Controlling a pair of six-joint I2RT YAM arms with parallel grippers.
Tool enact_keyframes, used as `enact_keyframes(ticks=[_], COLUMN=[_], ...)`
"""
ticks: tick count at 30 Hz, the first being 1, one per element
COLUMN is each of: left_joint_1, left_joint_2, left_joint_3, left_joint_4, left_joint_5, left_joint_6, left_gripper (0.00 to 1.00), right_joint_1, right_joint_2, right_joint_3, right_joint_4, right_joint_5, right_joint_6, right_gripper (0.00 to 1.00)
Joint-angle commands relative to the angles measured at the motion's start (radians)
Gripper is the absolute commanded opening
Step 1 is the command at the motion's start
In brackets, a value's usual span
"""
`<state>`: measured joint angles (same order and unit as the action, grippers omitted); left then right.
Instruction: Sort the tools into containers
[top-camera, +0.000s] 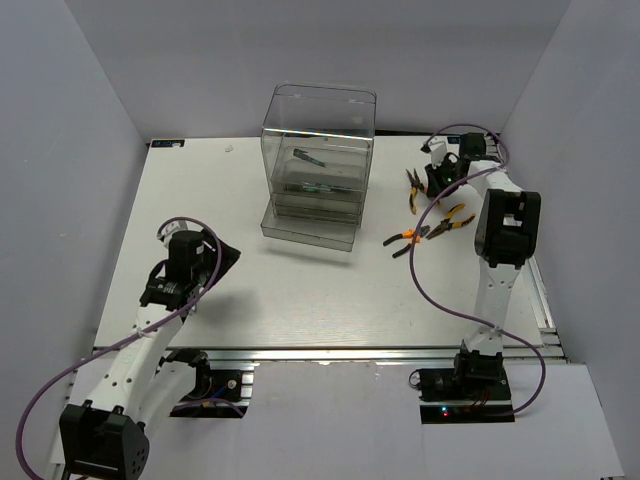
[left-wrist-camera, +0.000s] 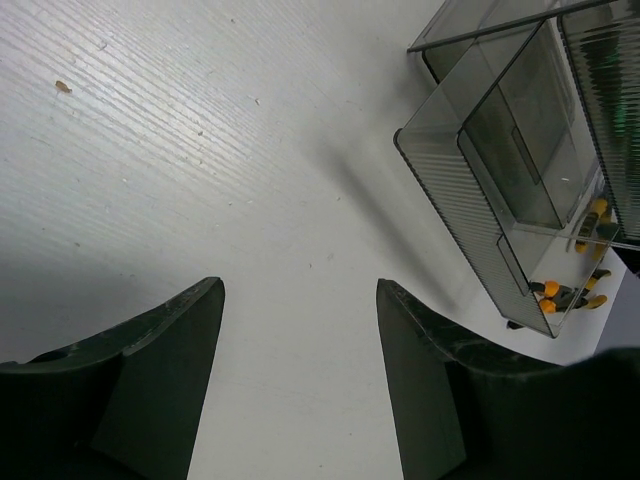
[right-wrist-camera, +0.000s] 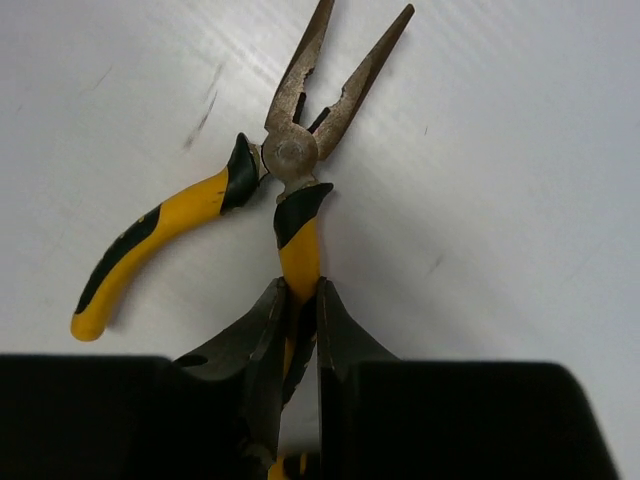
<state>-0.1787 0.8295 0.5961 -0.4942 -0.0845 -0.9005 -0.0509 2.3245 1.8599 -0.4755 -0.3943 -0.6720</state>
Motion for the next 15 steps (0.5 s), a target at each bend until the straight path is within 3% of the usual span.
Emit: enact_keyframes(ticks=[1,6,12,15], left_joint_1=[0.004,0.004,0.005,0.007], left_joint_2=[-0.039,-0.073,-0.09,-0.09], left_joint_3=[0.022,0.005,0.007,0.014], left_joint_4=[-0.006,-0.003,-0.003,-0.003], left_joint_5=[-0.024,-0.037,-0.054,-0.061], left_joint_6=[-0.015,-0.025,-0.005,0.003], left_gripper=[0.73,0.74,0.75,0.76], right_joint_1=[-0.044,-0.09,-0.092,-0.081], right_joint_2=[-0.208,-0.444,-0.743,-0.835], right_joint_3=[-0.086,-0.301,-0.511,-0.521], right_joint_4=[0.046,0.132,0.026,-0.092], right_joint_5=[-0.104,-0.218,-0.417,-0.468], right_joint_6=[0.051,0.028,-0.242,-0.391], right_gripper=[0.0,0.0,0.0,0.0])
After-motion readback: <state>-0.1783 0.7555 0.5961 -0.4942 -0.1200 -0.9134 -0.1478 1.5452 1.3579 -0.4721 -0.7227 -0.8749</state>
